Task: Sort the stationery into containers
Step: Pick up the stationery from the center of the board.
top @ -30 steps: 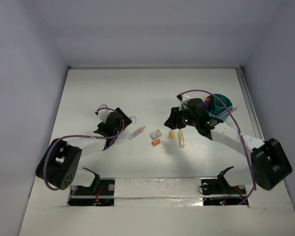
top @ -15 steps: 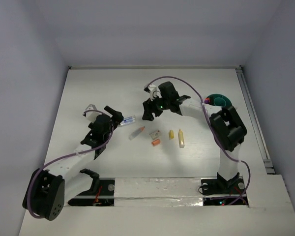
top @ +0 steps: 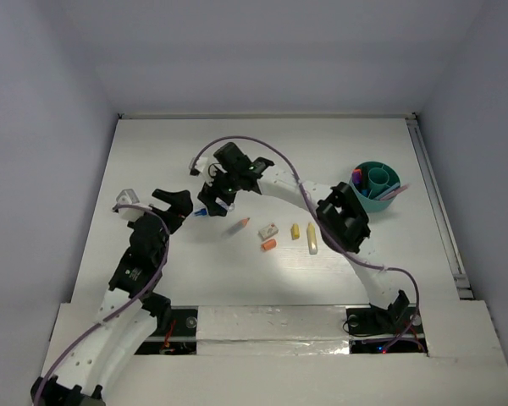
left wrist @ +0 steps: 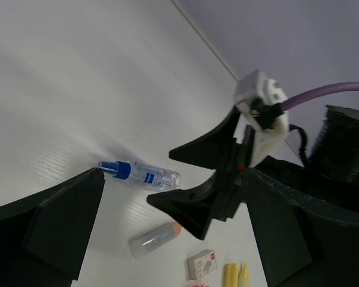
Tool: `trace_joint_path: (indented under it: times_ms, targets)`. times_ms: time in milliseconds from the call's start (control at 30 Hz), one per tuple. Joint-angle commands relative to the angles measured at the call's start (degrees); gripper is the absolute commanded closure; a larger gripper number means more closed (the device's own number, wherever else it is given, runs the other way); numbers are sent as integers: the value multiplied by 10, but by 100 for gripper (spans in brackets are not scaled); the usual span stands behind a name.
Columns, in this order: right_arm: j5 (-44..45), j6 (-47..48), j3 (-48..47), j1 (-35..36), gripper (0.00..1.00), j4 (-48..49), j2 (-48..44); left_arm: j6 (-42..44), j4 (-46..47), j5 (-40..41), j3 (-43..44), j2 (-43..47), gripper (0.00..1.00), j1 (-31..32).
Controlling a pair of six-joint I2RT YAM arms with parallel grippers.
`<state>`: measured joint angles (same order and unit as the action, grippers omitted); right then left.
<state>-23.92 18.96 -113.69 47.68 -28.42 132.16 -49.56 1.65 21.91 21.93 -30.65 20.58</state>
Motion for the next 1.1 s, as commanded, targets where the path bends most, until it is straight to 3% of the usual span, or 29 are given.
trace_joint_path:
  times_ms: [0,267,433,500,700,867,1000,1067]
  targets:
    - [27,58,-71,25,16,-76,37,22,-66,14,47,41,2,-3]
    - [70,82,-125,36,23,-80,91,75,-134,24,123,131,1,-3]
    - [139,110,-140,47,39,-70,121,106,-164,38,163,153,1,-3]
    - [153,117,-132,52,53,-59,129,124,-169,44,173,157,1,-3]
    - [194,125,-59,52,84,101,100,146,-169,39,175,162,1,-3]
    - [215,85,4,44,84,308,43,168,-163,22,181,156,1,-3]
    - [209,-15,113,0,85,454,-72,204,-169,9,195,146,1,-3]
    - [214,-87,219,-37,86,556,-168,217,-170,-5,196,141,1,-3]
